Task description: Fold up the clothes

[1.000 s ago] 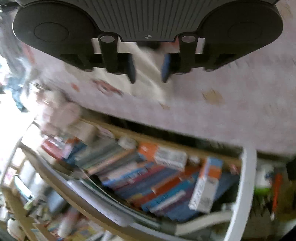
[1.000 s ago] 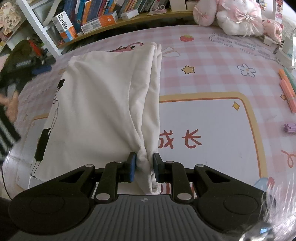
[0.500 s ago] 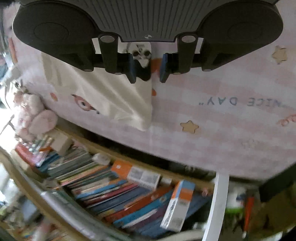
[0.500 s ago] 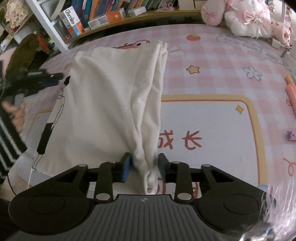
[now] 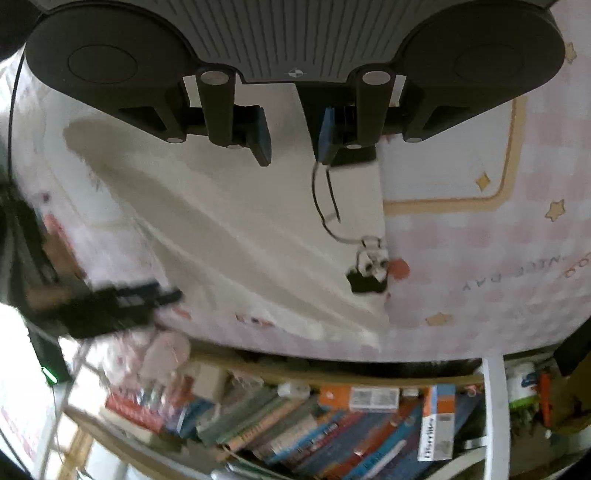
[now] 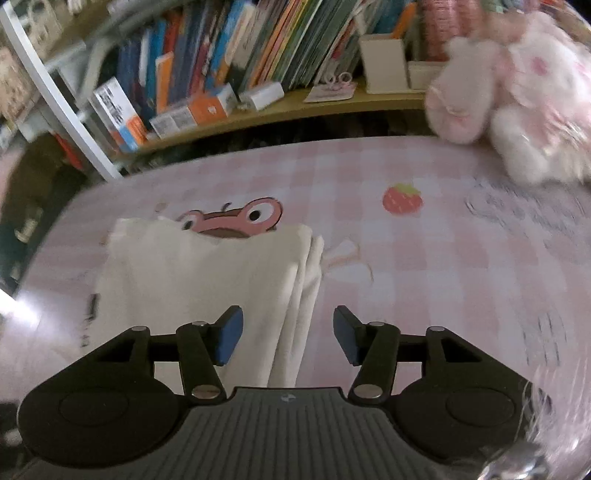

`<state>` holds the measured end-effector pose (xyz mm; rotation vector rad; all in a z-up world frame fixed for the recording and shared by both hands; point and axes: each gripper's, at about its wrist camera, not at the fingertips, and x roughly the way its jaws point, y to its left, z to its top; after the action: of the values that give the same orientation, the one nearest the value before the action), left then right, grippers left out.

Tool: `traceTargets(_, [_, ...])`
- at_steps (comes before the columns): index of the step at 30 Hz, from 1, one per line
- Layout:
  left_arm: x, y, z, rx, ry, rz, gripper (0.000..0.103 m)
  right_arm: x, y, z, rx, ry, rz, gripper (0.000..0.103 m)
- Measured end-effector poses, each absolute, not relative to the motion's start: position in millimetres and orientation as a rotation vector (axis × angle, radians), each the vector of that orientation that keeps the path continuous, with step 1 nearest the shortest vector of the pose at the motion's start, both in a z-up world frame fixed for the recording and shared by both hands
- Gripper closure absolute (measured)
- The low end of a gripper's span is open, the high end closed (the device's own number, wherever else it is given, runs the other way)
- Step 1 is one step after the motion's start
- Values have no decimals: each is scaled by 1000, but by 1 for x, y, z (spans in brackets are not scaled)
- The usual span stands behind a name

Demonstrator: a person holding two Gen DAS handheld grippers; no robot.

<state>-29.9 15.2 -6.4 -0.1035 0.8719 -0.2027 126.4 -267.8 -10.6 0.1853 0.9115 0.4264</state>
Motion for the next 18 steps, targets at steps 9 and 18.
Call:
traceTargets(9, [-35,10,-13,-117,921,-161,74,172,-236,-33,97,930,469,80])
traceTargets(18, [-34,6,-12,-105,936,-149,74,171,-239,-34,86,886,442,96])
